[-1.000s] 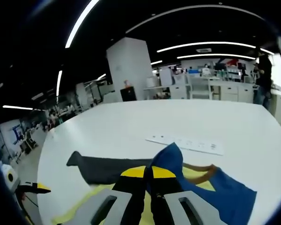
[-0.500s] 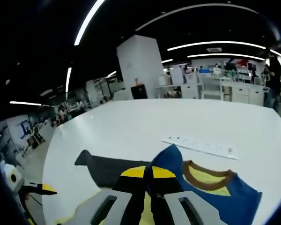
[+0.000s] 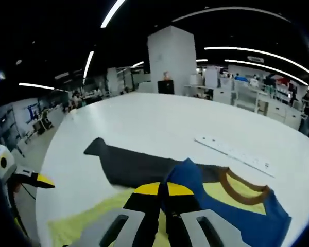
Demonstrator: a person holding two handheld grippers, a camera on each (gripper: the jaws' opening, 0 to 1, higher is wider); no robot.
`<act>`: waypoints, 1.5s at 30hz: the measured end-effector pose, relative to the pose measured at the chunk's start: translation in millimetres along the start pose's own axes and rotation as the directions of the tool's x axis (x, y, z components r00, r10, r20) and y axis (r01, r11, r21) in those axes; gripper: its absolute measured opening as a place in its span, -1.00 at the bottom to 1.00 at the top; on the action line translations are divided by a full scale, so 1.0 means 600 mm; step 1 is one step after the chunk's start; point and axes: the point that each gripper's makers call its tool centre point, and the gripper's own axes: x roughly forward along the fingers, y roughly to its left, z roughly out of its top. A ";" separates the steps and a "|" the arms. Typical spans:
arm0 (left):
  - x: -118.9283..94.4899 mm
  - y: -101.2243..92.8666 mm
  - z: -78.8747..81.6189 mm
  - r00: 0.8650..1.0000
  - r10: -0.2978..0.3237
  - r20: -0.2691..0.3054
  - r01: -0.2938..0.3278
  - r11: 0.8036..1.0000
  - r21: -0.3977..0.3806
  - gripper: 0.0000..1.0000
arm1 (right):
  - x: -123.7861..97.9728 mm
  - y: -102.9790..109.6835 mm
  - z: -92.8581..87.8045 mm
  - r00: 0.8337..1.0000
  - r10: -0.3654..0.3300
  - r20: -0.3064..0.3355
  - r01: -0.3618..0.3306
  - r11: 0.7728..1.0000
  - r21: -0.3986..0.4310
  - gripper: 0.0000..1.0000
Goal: Fold the garment on the visible template until the final outline fits inside the template.
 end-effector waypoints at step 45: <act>-0.005 -0.002 0.026 1.000 0.011 0.008 -0.011 1.000 0.029 0.98 | -0.065 -0.078 -0.068 0.997 -0.067 -0.047 0.077 0.964 0.255 0.29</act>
